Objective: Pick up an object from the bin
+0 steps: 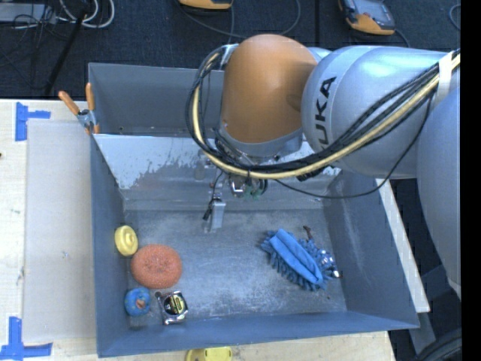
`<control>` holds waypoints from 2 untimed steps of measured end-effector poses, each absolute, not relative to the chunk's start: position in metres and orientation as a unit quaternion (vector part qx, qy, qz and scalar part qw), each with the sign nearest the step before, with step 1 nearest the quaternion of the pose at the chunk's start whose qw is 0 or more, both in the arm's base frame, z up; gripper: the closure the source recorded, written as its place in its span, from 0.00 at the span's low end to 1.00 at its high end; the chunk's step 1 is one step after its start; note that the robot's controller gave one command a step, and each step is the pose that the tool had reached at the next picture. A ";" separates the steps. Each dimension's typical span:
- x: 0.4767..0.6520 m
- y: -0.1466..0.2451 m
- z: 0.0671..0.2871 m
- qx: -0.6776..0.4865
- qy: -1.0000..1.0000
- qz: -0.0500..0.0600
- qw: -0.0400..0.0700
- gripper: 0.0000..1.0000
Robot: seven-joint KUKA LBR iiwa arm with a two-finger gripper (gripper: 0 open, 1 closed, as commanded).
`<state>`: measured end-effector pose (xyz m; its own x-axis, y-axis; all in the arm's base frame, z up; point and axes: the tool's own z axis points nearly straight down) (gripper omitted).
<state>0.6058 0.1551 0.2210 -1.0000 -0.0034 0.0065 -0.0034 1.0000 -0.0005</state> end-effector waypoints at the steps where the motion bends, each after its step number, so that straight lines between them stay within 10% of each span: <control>1: 0.607 0.154 0.226 0.000 -1.000 0.000 0.000 0.00; 2: 0.576 0.190 0.169 0.036 -0.999 0.000 -0.002 0.00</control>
Offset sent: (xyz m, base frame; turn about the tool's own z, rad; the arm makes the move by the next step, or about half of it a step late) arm -0.0391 0.0451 -0.0679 -0.0861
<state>0.5762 0.1896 0.1692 -0.9974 -0.0721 -0.0033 -0.0721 0.9974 0.0004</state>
